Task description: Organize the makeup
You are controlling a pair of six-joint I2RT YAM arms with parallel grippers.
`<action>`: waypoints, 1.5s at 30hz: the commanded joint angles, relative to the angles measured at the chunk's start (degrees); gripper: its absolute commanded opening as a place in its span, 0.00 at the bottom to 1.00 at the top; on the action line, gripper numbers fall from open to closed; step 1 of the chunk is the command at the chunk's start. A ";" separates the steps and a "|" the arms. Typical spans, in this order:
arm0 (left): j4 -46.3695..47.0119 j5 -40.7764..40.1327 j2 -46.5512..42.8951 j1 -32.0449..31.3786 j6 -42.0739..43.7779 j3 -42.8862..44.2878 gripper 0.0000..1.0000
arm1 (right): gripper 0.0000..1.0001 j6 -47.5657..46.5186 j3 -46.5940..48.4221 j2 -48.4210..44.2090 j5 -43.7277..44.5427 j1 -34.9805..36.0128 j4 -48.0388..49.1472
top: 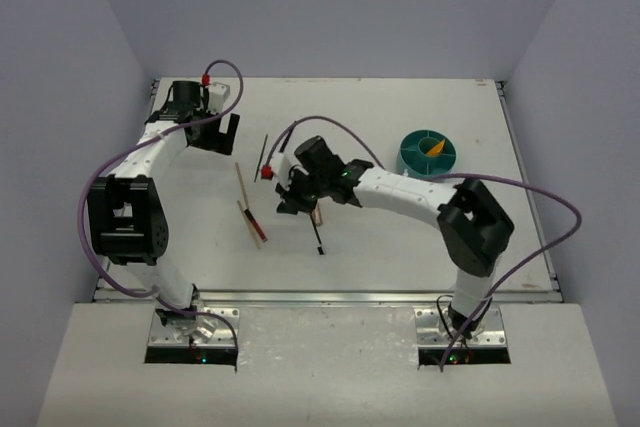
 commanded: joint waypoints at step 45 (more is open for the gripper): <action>0.39 1.62 -0.79 0.11 -0.40 -0.40 1.00 | 0.00 7.91 1.36 -5.36 14.84 -52.87 -8.46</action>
